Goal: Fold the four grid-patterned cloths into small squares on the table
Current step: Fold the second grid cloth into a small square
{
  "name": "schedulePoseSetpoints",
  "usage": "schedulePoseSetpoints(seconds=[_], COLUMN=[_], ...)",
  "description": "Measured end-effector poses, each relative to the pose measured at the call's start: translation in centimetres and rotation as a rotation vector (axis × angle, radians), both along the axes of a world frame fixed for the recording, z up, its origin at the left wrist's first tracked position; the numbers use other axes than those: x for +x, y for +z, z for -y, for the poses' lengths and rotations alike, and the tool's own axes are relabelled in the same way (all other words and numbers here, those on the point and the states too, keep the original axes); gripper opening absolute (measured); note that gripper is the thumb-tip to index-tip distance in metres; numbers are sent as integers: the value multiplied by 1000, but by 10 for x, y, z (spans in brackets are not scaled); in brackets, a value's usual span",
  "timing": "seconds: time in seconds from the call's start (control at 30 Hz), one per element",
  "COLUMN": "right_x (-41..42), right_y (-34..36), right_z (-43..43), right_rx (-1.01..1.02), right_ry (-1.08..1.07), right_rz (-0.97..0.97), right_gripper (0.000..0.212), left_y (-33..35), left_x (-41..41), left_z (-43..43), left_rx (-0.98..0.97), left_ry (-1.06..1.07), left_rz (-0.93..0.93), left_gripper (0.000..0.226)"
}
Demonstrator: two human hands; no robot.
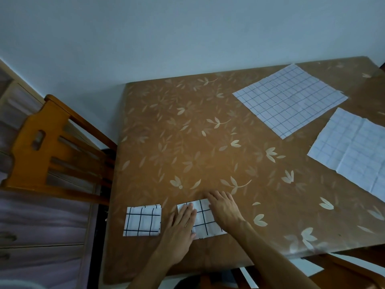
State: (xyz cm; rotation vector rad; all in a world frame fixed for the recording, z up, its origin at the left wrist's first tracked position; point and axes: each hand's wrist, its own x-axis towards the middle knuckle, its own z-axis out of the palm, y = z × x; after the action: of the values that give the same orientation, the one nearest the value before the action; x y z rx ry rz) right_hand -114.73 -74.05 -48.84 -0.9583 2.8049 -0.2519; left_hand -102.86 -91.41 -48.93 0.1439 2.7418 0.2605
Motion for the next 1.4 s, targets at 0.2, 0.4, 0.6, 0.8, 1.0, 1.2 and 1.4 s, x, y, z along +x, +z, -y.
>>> schedulePoseSetpoints(seconds=[0.2,0.4,0.6,0.8,1.0,1.2,1.4], right_x=[-6,-4,13,28,31,31,30], right_y=[13,29,44,57,61,65,65], right_z=[0,-20,-35,-39,-44,-50,-50], right_rx=[4,-328,-715,-770,-785,-845,-911], right_ry=[16,-432,-649,-628,-622,-629,-634], right_rz=[188,667,1092,1172,1131,1145,1192], right_gripper=[47,9,16,24,17,21,18], left_y=[8,9,30,37,53,59,61], left_x=[7,3,-17,-14,-8,-5,-5], left_z=[4,0,2,6,8,15,18], left_rx=[160,531,915,1090,1138,1096,1297], left_ry=[121,658,1041,954,886,831,897], left_rz=[-103,-212,-8,264,255,280,321], left_gripper=[64,64,50,18,15,19,17])
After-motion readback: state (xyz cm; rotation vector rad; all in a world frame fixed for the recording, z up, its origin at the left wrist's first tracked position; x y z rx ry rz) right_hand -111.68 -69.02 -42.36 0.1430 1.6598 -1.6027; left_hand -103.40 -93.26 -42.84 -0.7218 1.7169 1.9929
